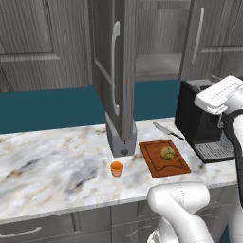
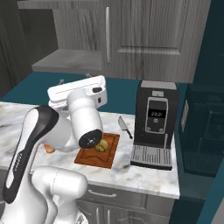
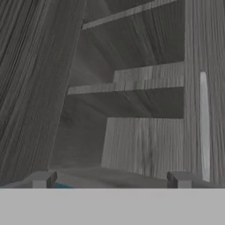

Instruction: Pick the bread, place it on the cutting board, pick the jam, place it on the counter, and close the cabinet.

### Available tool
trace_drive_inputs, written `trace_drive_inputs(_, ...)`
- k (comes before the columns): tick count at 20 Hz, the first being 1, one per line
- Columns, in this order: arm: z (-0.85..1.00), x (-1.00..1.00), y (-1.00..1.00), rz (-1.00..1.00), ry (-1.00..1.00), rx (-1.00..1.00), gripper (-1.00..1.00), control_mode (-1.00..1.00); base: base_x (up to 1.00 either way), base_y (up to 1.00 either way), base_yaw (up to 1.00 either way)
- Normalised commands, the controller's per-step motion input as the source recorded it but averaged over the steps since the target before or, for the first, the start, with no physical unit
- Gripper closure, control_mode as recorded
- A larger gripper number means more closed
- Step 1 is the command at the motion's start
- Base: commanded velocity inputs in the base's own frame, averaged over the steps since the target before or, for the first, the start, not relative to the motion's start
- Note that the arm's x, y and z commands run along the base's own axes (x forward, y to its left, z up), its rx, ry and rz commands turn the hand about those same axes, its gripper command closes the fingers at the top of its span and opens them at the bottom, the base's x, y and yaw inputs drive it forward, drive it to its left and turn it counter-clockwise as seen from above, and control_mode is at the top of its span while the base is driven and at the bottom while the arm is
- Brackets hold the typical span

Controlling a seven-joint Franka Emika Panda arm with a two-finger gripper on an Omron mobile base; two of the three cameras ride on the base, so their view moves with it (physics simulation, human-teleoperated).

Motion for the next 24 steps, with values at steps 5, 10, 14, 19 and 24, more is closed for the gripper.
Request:
trace_drive_inputs(5,0.25,-0.39,0.23,-0.04,0.09,0.0,-1.0,-1.0,0.0,0.0,0.0)
trace_drive_inputs(10,0.32,-0.42,0.2,-0.07,0.13,0.0,-1.0,-1.0,0.0,0.0,0.0)
trace_drive_inputs(14,0.28,-0.44,0.16,-0.08,0.14,0.0,-1.0,-1.0,0.0,0.0,0.0)
trace_drive_inputs(19,0.24,-0.49,0.09,-0.07,0.1,0.0,-1.0,-1.0,0.0,0.0,0.0)
trace_drive_inputs(24,0.17,-0.53,0.1,-0.08,0.04,-0.02,-1.0,-1.0,0.0,0.0,0.0)
